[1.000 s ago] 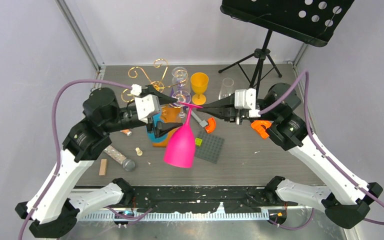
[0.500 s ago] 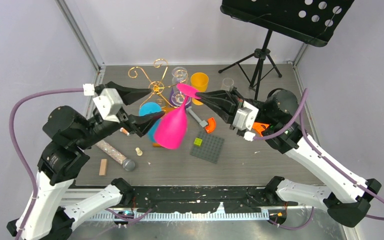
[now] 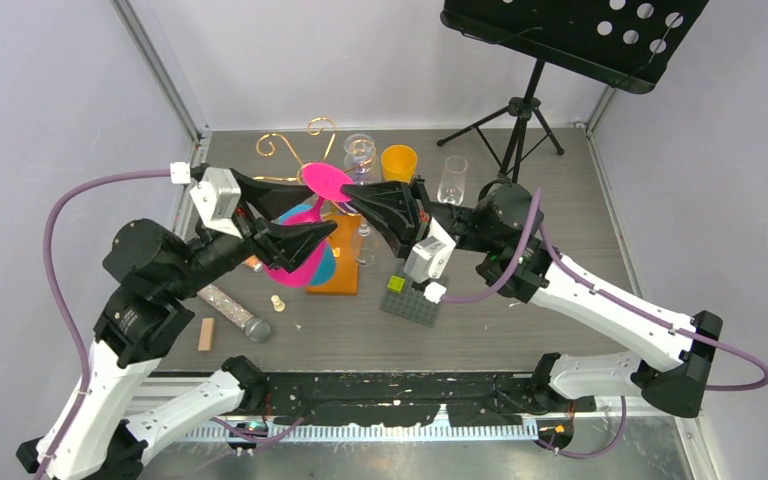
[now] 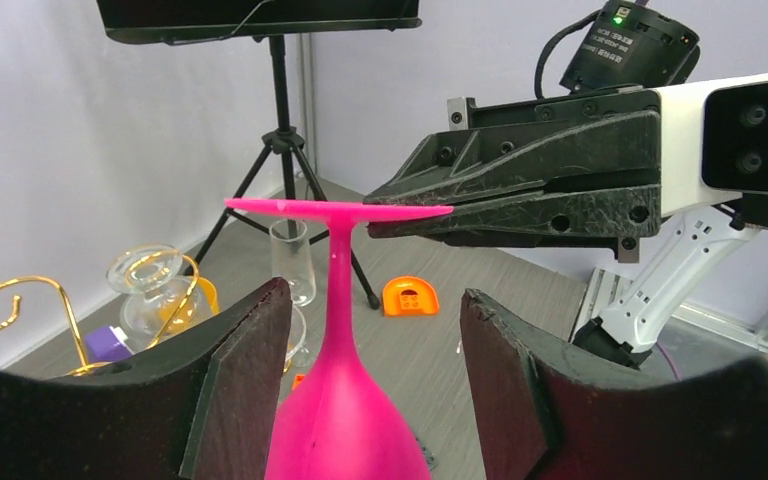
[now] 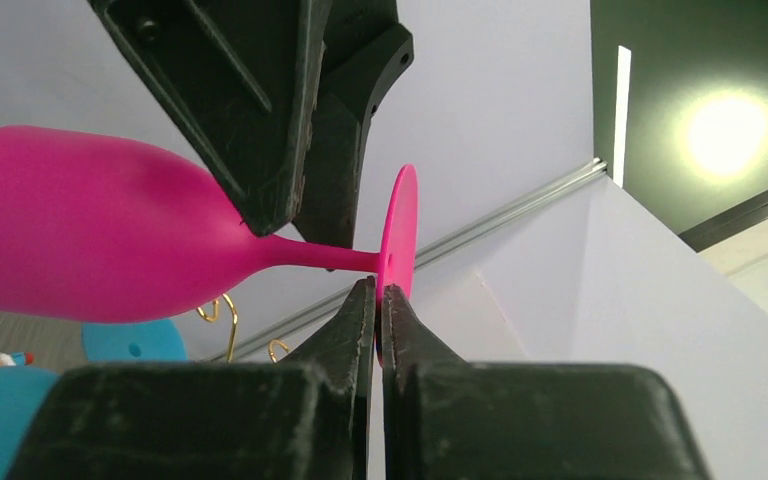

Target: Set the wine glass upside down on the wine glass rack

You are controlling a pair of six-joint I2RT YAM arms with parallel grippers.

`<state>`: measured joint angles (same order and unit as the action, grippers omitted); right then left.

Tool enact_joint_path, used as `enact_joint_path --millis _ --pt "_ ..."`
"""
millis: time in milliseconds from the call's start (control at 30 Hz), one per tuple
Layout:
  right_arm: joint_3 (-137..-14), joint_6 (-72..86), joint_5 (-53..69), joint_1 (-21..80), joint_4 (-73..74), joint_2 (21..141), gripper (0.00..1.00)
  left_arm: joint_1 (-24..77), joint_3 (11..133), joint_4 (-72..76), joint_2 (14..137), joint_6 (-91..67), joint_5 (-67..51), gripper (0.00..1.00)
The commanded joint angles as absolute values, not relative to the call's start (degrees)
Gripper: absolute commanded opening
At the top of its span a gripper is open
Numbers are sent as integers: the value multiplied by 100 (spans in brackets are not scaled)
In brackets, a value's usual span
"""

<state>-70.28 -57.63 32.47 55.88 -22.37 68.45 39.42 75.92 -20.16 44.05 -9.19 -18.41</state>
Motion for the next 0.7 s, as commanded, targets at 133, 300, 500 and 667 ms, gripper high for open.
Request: enact_joint_path --millis 133,300,500,667 --pt "-7238 -5945 2760 5821 -3293 6820 5 3938 7291 -1368 4239 -1151 -1649 50" --pt "-7158 -5671 2834 5834 -3434 6742 5 3938 7282 -1369 4233 -1049 -1636 40" --pt "-7117 -5466 2966 5830 -3430 6675 5 3938 7323 -1337 4316 -999 -1823 26" --pt "-7109 -5423 3066 5836 -3387 6655 5 3938 7454 -1425 4495 -977 -2117 28"
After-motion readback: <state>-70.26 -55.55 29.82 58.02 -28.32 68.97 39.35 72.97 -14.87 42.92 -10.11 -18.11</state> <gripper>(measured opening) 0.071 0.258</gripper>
